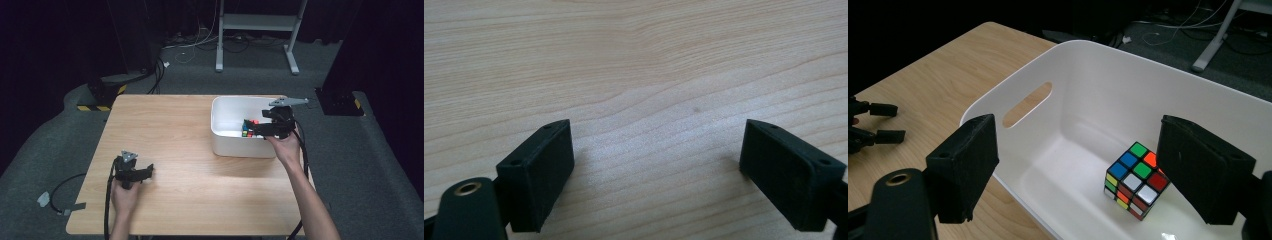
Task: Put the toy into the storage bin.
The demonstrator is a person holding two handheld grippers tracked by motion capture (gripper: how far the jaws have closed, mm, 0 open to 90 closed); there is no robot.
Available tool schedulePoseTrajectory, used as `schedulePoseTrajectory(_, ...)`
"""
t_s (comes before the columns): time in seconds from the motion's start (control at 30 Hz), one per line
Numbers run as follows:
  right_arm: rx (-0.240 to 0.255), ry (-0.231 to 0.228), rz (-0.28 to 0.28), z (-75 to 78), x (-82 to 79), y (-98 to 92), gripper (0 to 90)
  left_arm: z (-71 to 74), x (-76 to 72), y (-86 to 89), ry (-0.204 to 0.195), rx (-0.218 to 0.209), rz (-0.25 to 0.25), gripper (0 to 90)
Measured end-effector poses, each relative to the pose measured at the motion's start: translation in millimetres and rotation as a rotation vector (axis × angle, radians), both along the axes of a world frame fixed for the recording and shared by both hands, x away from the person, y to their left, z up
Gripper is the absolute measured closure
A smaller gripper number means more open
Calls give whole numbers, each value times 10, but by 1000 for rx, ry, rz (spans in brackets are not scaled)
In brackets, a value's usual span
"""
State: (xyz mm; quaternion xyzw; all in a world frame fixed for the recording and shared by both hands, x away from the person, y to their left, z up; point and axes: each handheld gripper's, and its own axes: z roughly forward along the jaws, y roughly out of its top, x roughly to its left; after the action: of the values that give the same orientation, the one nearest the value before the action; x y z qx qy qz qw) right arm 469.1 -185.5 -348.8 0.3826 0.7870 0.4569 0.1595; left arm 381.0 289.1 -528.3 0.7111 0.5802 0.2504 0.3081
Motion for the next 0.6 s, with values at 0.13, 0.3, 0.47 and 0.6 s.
schedulePoseTrajectory(0.13,7,-8,3,15,-26,-12,169,0,0,0,0,0,0,143)
schedulePoseTrajectory(0.3,11,-15,5,27,-58,-33,170,0,0,0,0,0,0,143)
schedulePoseTrajectory(0.47,15,-21,4,31,-84,-49,172,0,0,0,0,0,0,143)
schedulePoseTrajectory(0.6,18,-25,5,40,-96,-59,172,0,0,0,0,0,0,143)
